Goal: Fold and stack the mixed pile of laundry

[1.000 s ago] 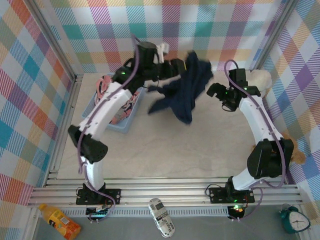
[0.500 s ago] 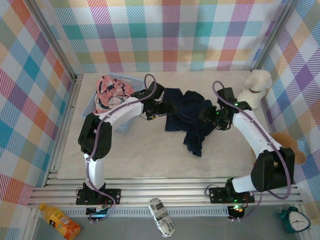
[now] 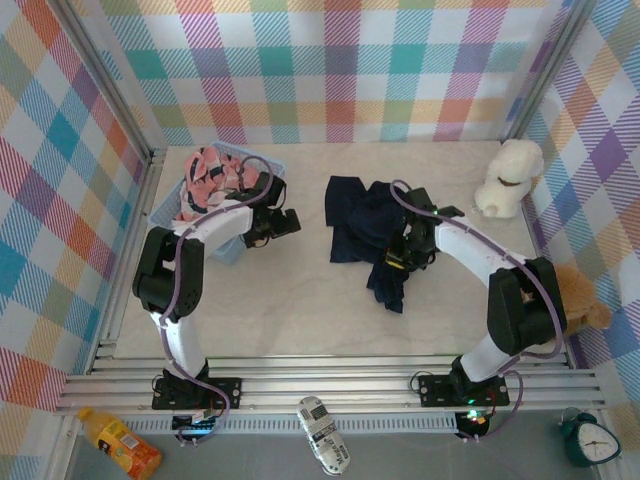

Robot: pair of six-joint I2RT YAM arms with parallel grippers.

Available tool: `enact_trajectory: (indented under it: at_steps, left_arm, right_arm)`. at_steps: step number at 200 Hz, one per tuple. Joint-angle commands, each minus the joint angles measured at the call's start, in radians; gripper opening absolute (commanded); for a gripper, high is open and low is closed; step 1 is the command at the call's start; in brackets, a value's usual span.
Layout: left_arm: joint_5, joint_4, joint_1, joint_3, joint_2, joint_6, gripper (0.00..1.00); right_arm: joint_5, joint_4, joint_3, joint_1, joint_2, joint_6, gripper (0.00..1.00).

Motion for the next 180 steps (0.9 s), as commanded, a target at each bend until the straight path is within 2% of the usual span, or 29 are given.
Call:
enact_trajectory:
  at_steps: [1, 18, 33, 53, 67, 72, 82, 95, 107, 145, 180]
  left_arm:
    - [-0.039, -0.019, 0.007, -0.01, -0.072, 0.016, 1.0]
    - [0.024, 0.014, -0.014, -0.011, -0.103, 0.001, 1.0]
    - [0.101, 0.055, -0.047, -0.001, -0.106, -0.015, 1.0]
    - [0.193, 0.084, -0.116, 0.037, -0.067, -0.034, 0.97]
    - [0.256, 0.103, -0.172, 0.068, -0.02, -0.034, 0.94]
    - [0.27, 0.103, -0.193, 0.084, 0.0, -0.031, 0.93]
    - [0.299, 0.098, -0.229, 0.117, 0.05, -0.021, 0.9]
    - [0.327, 0.072, -0.263, 0.173, 0.117, -0.005, 0.85]
    - [0.331, 0.041, -0.288, 0.227, 0.174, 0.012, 0.82]
    - [0.309, -0.007, -0.306, 0.3, 0.284, 0.014, 0.72]
    - [0.257, -0.05, -0.305, 0.313, 0.319, 0.006, 0.5]
  right_arm:
    - [0.061, -0.046, 0.144, -0.013, -0.028, -0.065, 0.0]
    - [0.155, -0.116, 0.211, -0.056, -0.052, -0.109, 0.0]
    - [0.2, -0.136, 0.204, -0.142, -0.082, -0.147, 0.0]
    - [0.163, -0.113, 0.145, -0.29, -0.108, -0.179, 0.0]
    - [0.127, -0.068, 0.1, -0.352, -0.111, -0.187, 0.0]
    - [0.111, -0.052, 0.088, -0.365, -0.109, -0.187, 0.09]
    - [0.084, -0.04, 0.067, -0.382, -0.1, -0.175, 0.36]
    - [0.045, -0.049, 0.045, -0.384, -0.091, -0.157, 0.56]
    - [0.011, -0.05, 0.004, -0.383, -0.104, -0.13, 0.64]
    - [-0.076, -0.046, -0.195, -0.334, -0.261, -0.036, 0.67]
    - [-0.085, -0.026, -0.274, -0.183, -0.375, 0.068, 0.67]
